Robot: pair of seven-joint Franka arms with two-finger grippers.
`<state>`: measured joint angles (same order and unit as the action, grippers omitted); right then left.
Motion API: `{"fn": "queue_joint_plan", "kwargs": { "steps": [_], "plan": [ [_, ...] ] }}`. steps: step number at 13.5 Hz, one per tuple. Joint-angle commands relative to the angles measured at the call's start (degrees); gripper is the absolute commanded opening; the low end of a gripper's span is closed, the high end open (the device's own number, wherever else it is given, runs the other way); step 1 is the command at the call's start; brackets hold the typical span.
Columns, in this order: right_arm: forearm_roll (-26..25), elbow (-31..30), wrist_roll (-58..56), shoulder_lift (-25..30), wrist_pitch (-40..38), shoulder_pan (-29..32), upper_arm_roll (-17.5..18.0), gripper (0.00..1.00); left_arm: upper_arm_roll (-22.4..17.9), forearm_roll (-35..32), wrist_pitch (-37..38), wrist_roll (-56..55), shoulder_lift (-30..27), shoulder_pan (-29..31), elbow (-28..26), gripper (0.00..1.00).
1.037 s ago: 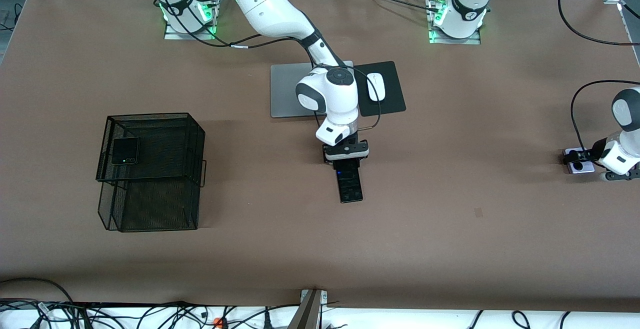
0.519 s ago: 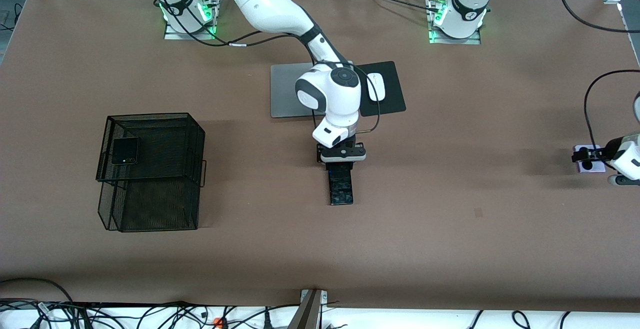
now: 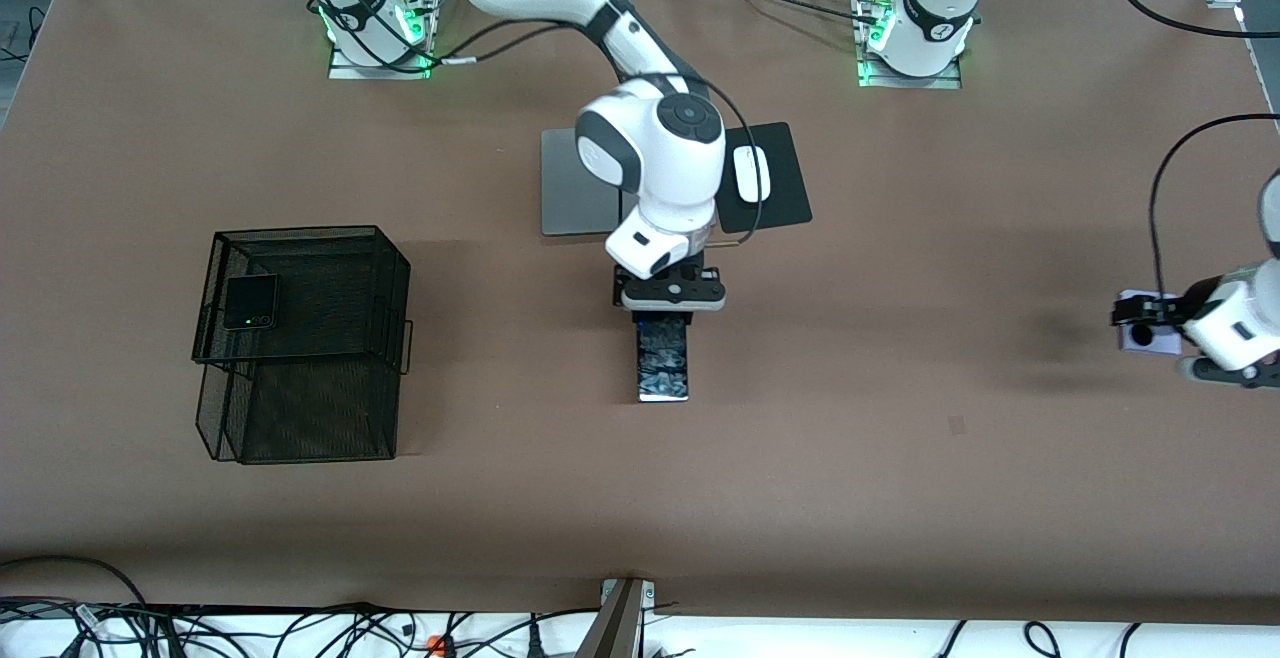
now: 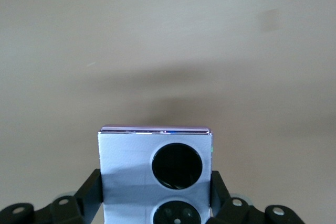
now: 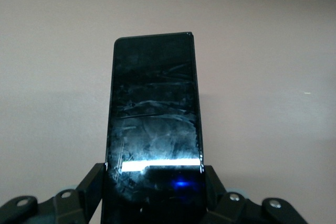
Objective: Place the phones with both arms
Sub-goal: 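Drop the phone in the basket while the left gripper places the white phone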
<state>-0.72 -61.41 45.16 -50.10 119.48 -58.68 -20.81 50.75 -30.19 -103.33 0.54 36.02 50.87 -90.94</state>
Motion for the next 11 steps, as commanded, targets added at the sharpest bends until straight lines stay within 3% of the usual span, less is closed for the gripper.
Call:
{"fn": "queue_joint_plan", "kwargs": {
  "steps": [1, 6, 11],
  "plan": [
    [1.4, -7.5, -5.2, 9.3, -5.8, 1.2, 0.0, 0.0, 0.2, 5.0, 1.3, -6.4, 0.4, -8.0, 1.1, 0.34],
    [1.4, -30.5, -11.5, 27.7, -3.0, 1.3, -3.8, 0.0, -0.4, 5.8, -2.0, -26.3, 3.9, -24.1, 3.1, 0.35],
    [0.5, -52.3, -18.4, 46.4, 2.0, 1.3, -10.8, 0.0, -0.8, 5.8, -11.2, -37.9, 9.3, -38.4, 3.0, 0.38]
  ]
}}
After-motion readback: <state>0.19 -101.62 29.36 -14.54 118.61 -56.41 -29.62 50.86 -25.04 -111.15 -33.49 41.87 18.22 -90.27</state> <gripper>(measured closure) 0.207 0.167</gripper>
